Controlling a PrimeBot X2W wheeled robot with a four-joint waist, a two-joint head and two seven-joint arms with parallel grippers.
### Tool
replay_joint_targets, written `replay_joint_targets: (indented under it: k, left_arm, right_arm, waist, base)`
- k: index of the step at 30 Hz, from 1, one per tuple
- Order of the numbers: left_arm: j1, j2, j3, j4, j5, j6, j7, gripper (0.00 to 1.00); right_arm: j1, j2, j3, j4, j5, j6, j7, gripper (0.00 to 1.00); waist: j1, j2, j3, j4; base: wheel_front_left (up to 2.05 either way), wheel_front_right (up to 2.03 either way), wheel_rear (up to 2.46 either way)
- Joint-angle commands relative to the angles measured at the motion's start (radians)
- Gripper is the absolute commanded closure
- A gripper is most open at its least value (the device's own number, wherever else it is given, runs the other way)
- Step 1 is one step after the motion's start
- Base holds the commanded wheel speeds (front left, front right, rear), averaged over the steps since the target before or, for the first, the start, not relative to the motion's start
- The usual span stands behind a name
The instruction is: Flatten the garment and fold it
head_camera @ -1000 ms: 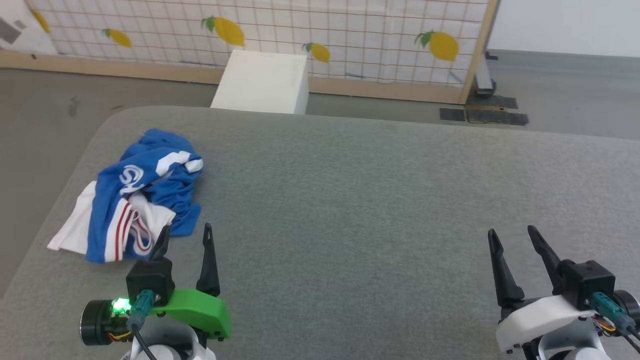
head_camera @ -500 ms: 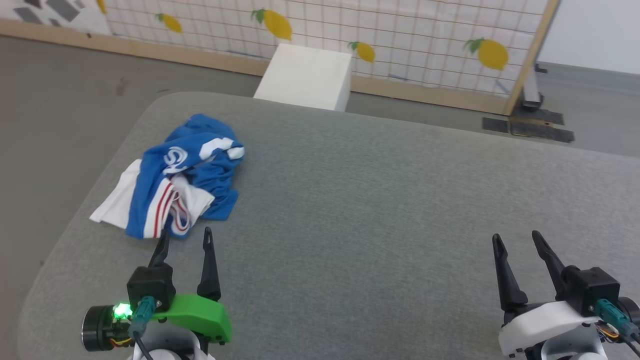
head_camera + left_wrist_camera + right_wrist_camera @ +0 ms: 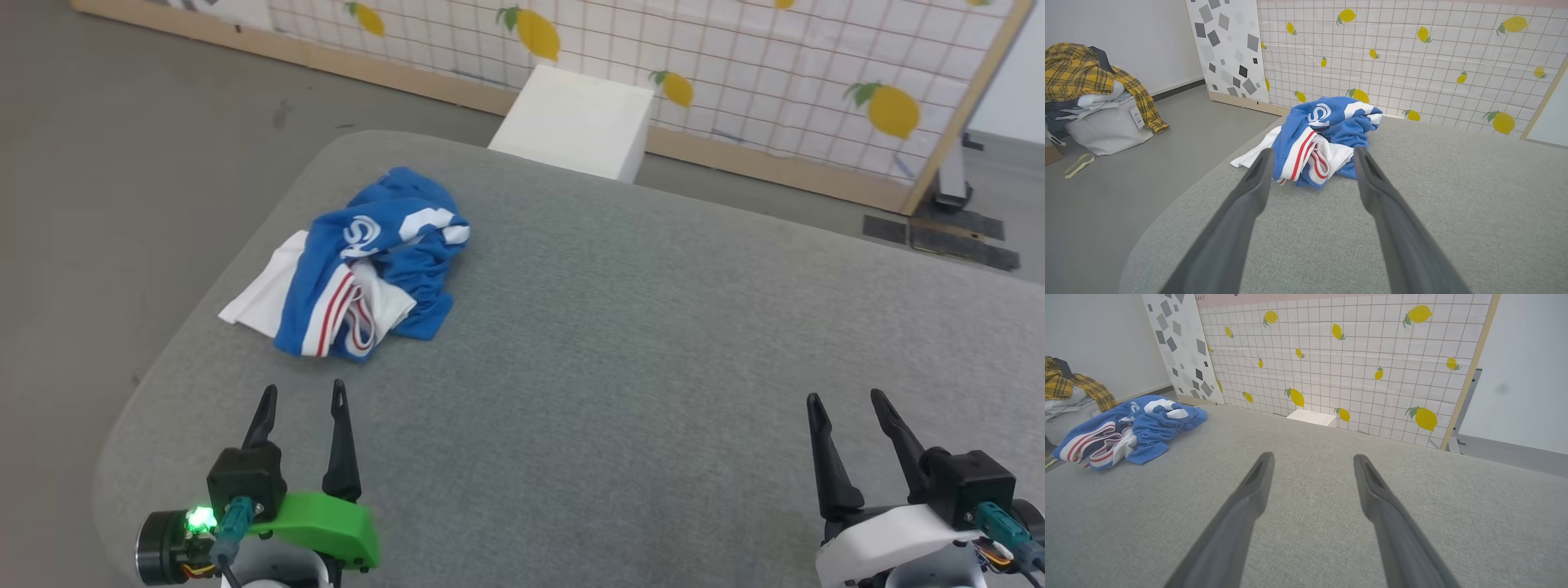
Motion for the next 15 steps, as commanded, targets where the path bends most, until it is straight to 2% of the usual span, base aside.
replay_joint_targets:
  k: [1,15]
  left_arm:
    - [0.015,-0.003,-0.003,0.002,-0.011,0.007,-0.009,0.0]
    - [0.022,-0.004,-0.015,0.007,-0.038,0.022,-0.038,0.0]
  right_arm:
    - [0.013,0.0,-0.003,0.006,0.01,-0.001,-0.01,0.0]
    - [0.025,0.0,-0.007,0.027,0.023,-0.001,-0.039,0.0]
  waist:
    - [0.0,0.0,0.002,0.02]
    - [0.0,0.0,0.011,0.087]
  base:
    - [0.0,0.0,0.0]
    - [0.0,0.0,0.0]
